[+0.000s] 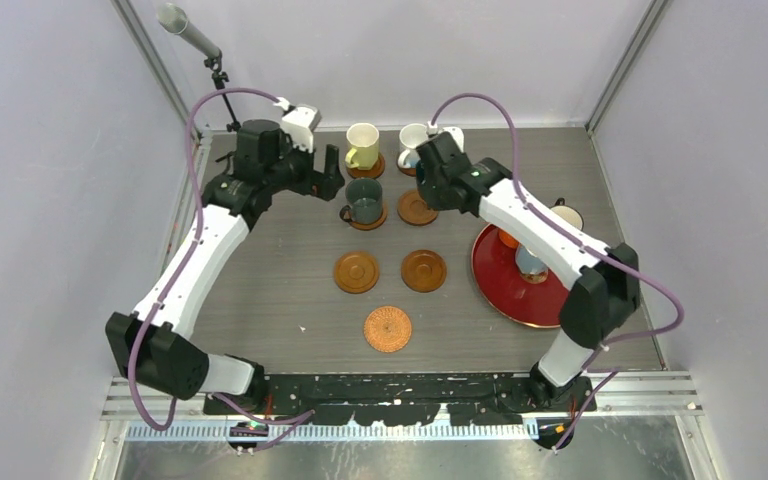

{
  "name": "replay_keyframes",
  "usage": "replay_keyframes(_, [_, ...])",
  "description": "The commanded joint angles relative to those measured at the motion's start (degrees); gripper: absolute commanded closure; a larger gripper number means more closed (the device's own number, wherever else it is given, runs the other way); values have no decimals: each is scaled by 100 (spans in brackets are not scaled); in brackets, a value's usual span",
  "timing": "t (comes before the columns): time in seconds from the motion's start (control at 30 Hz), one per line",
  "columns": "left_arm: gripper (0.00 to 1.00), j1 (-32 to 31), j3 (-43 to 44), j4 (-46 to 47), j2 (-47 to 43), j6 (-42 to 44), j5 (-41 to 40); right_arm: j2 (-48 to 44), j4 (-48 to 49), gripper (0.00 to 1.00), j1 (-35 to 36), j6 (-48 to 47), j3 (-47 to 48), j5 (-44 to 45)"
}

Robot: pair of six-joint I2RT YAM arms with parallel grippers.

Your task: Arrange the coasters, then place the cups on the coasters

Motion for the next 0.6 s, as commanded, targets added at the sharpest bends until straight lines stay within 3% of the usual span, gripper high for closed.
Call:
replay_keyframes(0.0, [0,237,-53,-130,-403,-176,-130,419,279,100,255,1465,886,1235])
replay_keyframes(0.2, [0,417,-164,-108,-558,-211,-47,925,120,100,351,2508,1088,1424])
replay_keyframes(0.57, [0,555,-251,13,-561,-292,189,1211,1134,100,391,2951,661,1372])
